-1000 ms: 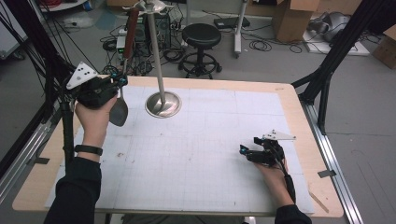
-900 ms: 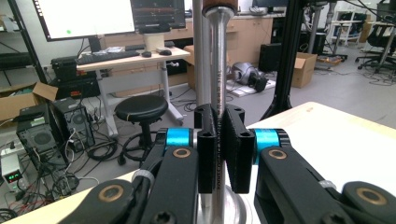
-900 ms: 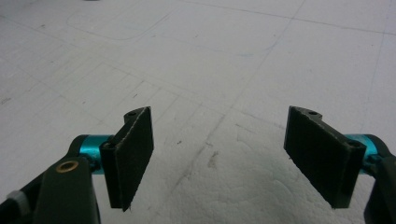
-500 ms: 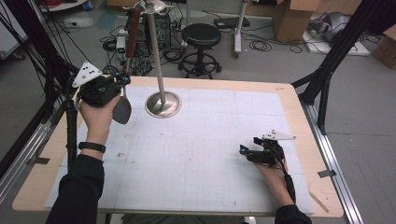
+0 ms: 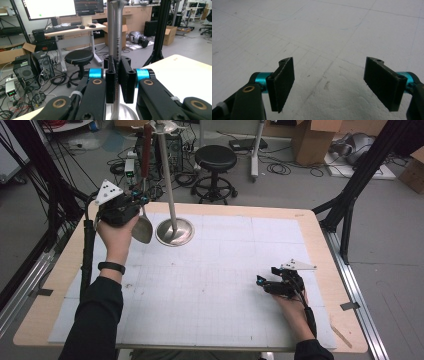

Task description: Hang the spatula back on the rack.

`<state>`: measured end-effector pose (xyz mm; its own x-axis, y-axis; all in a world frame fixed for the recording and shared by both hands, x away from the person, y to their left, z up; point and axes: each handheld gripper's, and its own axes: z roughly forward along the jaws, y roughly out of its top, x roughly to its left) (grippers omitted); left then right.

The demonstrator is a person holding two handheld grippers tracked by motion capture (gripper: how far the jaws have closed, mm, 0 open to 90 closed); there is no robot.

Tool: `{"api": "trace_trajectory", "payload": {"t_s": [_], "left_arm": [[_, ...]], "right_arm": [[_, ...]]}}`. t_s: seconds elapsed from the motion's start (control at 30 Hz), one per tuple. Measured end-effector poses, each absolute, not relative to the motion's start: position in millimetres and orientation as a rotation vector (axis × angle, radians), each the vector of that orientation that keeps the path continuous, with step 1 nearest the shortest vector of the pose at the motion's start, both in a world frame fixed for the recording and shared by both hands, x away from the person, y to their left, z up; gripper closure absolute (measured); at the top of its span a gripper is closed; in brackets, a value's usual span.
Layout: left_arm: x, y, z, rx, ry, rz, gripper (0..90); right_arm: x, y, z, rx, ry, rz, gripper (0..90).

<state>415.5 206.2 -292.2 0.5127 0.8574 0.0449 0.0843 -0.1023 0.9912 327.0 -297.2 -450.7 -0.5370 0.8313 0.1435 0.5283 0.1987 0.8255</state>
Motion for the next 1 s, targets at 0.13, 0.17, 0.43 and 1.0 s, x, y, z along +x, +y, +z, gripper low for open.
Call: {"api": "trace_trajectory", "payload": {"t_s": [0.13,0.17,0.43,1.0], "left_arm": [[420,205,-294,1.57,0.842,0.802,84.2],[422,204,-294,1.575,0.842,0.802,84.2],[427,202,-295,1.612,0.85,0.801,84.1],[431,194,-290,1.701,0.841,0.814,82.2]], "right_arm": [[327,-297,-451,1.279,2.148,1.266,24.0],[327,-297,-451,1.278,2.147,1.267,24.0],[327,-297,-451,1.281,2.149,1.267,24.0],[327,-297,-451,1.268,2.154,1.261,24.2]]}}
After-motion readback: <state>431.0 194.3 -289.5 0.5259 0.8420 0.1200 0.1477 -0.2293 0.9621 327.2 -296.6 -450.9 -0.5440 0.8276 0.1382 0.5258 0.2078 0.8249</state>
